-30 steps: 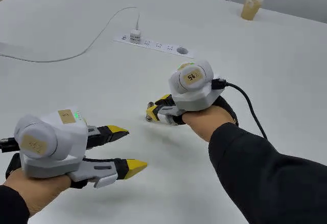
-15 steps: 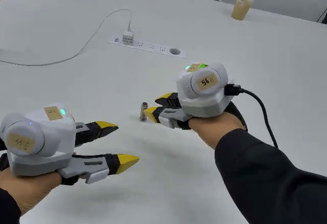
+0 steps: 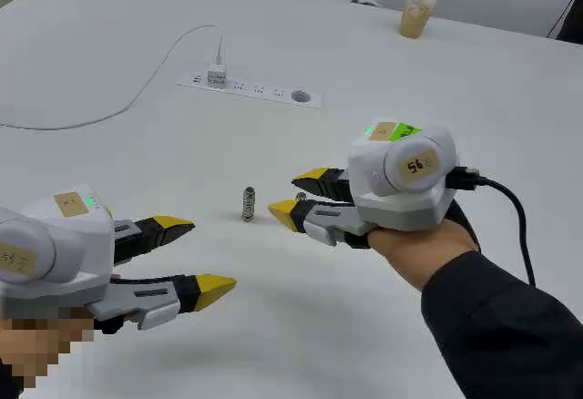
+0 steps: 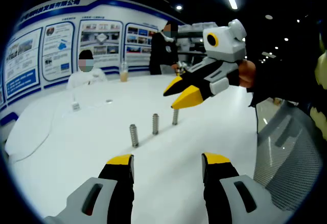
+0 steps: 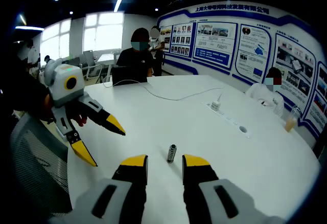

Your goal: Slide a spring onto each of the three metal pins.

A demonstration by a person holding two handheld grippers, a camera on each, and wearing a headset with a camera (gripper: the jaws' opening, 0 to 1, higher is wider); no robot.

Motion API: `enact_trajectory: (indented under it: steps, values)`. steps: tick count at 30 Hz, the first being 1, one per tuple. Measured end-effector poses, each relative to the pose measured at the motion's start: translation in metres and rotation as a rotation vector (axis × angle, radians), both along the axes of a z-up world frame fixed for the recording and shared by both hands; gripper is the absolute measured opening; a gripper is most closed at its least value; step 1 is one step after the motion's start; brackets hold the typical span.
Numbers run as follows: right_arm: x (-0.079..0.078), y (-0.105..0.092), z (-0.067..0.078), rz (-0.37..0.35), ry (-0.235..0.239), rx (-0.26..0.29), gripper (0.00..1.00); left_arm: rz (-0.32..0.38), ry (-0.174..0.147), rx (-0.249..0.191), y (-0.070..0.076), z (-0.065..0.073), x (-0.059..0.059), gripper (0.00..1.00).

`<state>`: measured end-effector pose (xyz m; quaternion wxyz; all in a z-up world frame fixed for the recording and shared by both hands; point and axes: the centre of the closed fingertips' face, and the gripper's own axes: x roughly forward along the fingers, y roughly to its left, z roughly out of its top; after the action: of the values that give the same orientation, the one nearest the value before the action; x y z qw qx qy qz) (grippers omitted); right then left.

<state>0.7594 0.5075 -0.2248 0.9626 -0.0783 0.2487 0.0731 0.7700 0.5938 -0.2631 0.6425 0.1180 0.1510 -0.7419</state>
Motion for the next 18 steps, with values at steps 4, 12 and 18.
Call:
enact_trajectory:
  steps: [4, 12, 18]
  values:
    - [-0.01, -0.008, 0.005, -0.02, -0.016, -0.008, 0.29, 0.004, 0.001, -0.001, 0.002, 0.001, 0.002, 0.55]
    - [-0.036, -0.032, 0.008, -0.071, -0.053, 0.002, 0.32, 0.005, 0.0, 0.002, 0.005, 0.001, 0.002, 0.56]
    - [-0.055, -0.05, 0.006, -0.114, -0.057, -0.001, 0.36, 0.008, 0.003, 0.005, 0.007, 0.0, 0.002, 0.57]
